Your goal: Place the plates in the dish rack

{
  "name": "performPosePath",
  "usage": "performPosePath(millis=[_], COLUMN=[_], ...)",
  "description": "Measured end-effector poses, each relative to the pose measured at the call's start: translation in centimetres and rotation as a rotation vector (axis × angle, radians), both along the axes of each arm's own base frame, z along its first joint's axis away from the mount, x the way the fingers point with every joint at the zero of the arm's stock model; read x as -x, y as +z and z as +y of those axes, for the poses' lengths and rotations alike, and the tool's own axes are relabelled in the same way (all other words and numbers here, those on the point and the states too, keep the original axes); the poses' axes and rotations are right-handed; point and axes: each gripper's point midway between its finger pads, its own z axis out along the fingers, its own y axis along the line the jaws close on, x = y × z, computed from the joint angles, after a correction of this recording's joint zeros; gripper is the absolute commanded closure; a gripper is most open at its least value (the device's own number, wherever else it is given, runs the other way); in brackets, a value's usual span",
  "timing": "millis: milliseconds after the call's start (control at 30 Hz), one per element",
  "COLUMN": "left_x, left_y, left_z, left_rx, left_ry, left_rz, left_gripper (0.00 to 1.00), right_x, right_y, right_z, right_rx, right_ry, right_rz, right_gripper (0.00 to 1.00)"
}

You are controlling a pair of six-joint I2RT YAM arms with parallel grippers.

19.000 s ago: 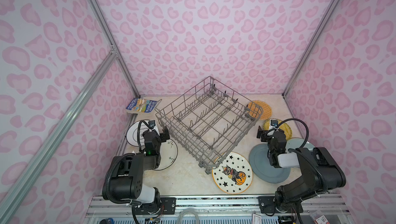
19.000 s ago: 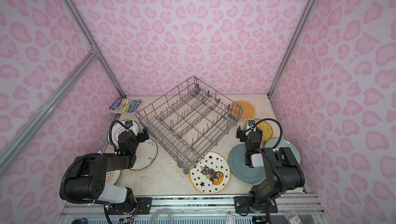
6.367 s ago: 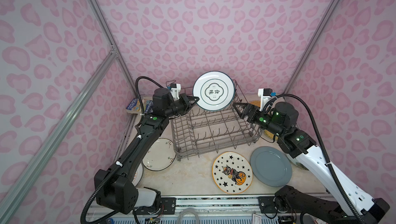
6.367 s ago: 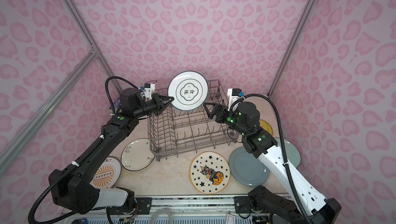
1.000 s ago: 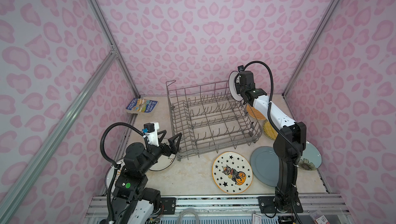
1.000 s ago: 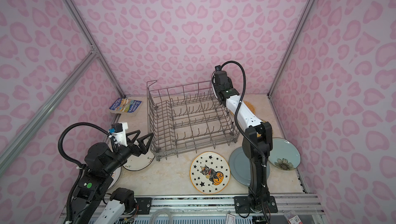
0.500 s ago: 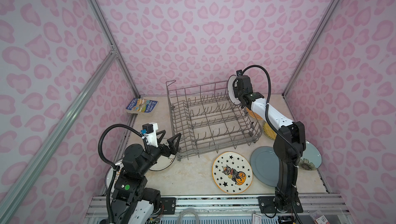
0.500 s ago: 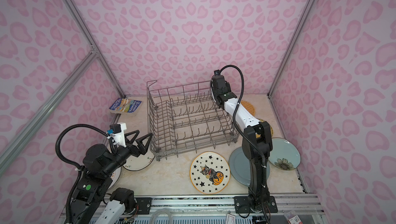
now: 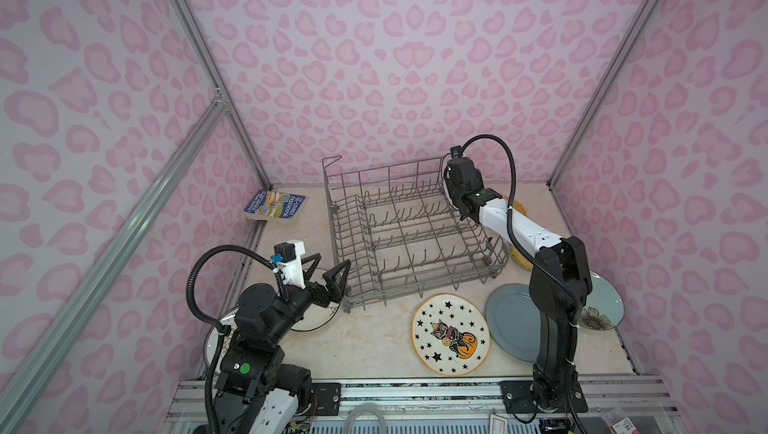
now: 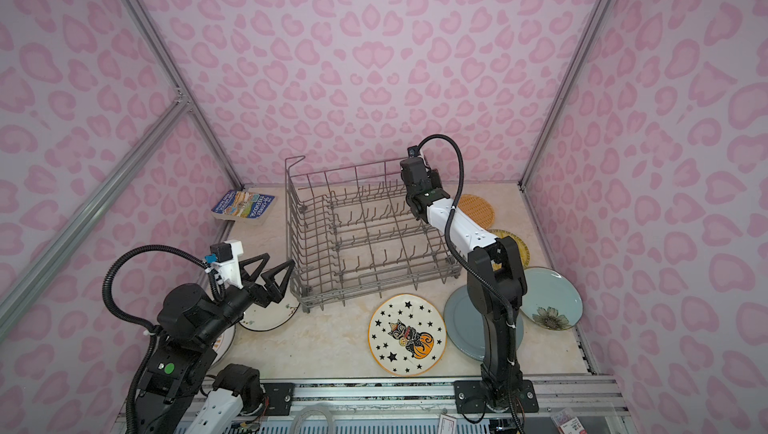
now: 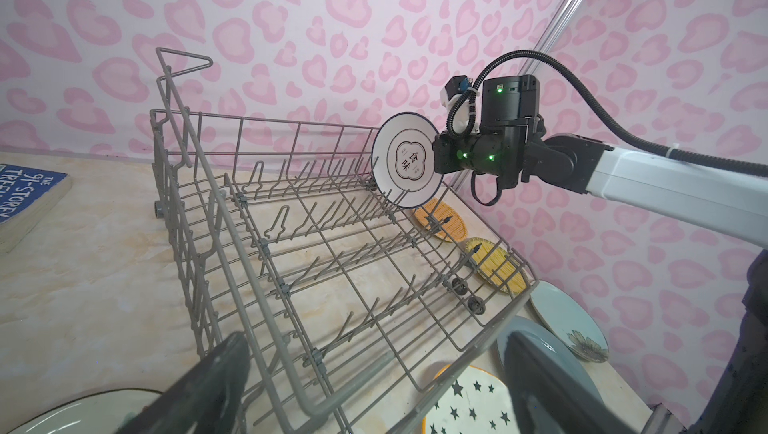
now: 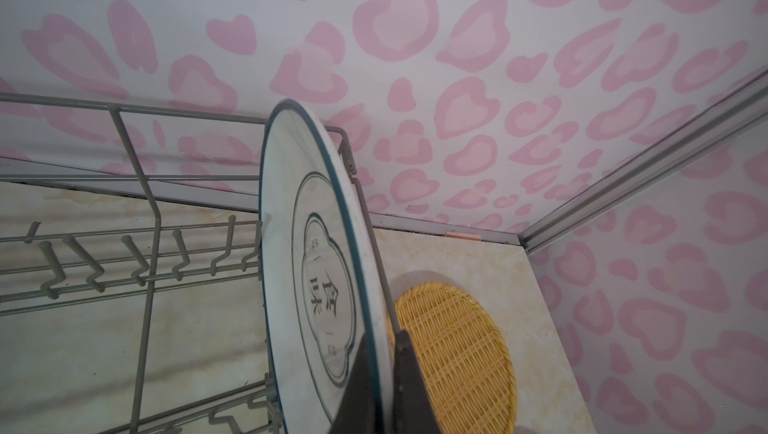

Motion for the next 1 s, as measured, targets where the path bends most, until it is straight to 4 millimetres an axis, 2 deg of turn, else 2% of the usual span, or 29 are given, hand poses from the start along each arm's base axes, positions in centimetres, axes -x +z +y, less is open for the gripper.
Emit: performPosePath(millis=[133, 233, 367, 567, 667, 800, 1000], left_x=[0.1, 0.1, 0.4, 0.4, 0.4, 0.4, 0.5], left_y=[0.1, 0.1, 0.4, 0.4, 0.4, 0.4, 0.4], left_z=[0.0, 0.0, 0.1, 0.1, 0.1, 0.1, 0.4], left_rx=[0.004, 0.005, 0.007, 0.007, 0.007, 0.007, -0.001], left_ry=[-0.001, 0.0, 0.0, 0.0, 0.001, 0.003, 0.016], left_rz=[-0.002, -0.005, -0.016, -0.017, -0.016, -0.017, -0.022], left_gripper=[0.03, 0.03, 0.03, 0.03, 0.03, 0.03, 0.03], right_x=[-0.2, -0.4, -0.2, 0.5, 0.9, 1.3, 2.6], right_y=[-0.6, -1.9, -2.0, -2.0, -1.0, 1.1, 4.0], right_z=[0.2, 0.5, 0.4, 0.7, 0.9, 0.7, 0.1], right_rx=[-0.005, -0.02, -0.028, -0.04, -0.043, -0.057, -0.071], right_ry=[-0.002, -0.006, -0.011, 0.008, 0.015, 0.016, 0.011], right_rz=[0.018, 0.055, 0.066, 0.105, 0.107, 0.081, 0.054], right_gripper=[1.0, 1.0, 0.94, 0.79, 0.74, 0.62, 0.56])
